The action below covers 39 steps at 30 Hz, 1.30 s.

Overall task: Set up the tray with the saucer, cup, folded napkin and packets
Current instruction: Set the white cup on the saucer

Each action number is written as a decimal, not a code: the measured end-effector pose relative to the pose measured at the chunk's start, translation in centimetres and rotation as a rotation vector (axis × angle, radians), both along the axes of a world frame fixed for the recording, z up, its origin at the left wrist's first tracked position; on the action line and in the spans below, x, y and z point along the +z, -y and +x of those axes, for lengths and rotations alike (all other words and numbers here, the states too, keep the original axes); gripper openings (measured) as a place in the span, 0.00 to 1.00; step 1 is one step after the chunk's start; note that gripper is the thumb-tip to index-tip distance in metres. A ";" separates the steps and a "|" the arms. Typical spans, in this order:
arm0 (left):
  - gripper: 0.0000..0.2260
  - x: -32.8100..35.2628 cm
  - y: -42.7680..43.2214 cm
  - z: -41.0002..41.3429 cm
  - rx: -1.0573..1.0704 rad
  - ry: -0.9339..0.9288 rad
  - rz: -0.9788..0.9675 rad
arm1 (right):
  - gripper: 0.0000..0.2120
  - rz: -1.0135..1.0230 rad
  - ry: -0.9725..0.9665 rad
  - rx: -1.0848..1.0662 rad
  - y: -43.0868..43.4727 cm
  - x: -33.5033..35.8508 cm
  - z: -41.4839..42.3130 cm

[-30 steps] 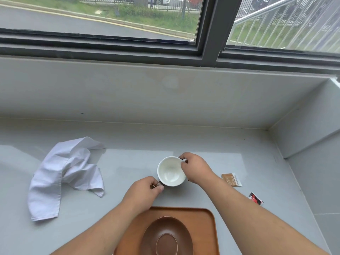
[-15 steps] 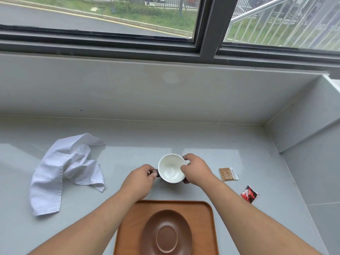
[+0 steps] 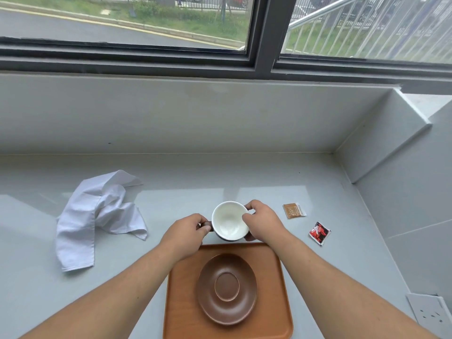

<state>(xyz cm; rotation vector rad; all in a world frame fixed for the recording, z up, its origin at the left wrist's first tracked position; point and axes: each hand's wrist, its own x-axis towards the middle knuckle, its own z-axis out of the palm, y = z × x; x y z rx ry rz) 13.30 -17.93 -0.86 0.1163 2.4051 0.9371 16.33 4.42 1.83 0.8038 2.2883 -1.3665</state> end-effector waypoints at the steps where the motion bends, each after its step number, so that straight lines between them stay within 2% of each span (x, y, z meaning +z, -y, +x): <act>1: 0.04 0.1 0.3 0.3 -0.013 0.002 -0.007 | 0.10 0.002 0.003 -0.005 0.2 0.1 0.4; 22: 0.04 0.8 3.8 7.5 -0.140 0.024 -0.060 | 0.10 0.076 0.023 -0.003 3.5 -0.1 9.2; 39: 0.05 0.6 4.8 10.9 -0.180 0.060 -0.076 | 0.11 -0.014 0.025 -0.057 4.8 -1.1 13.0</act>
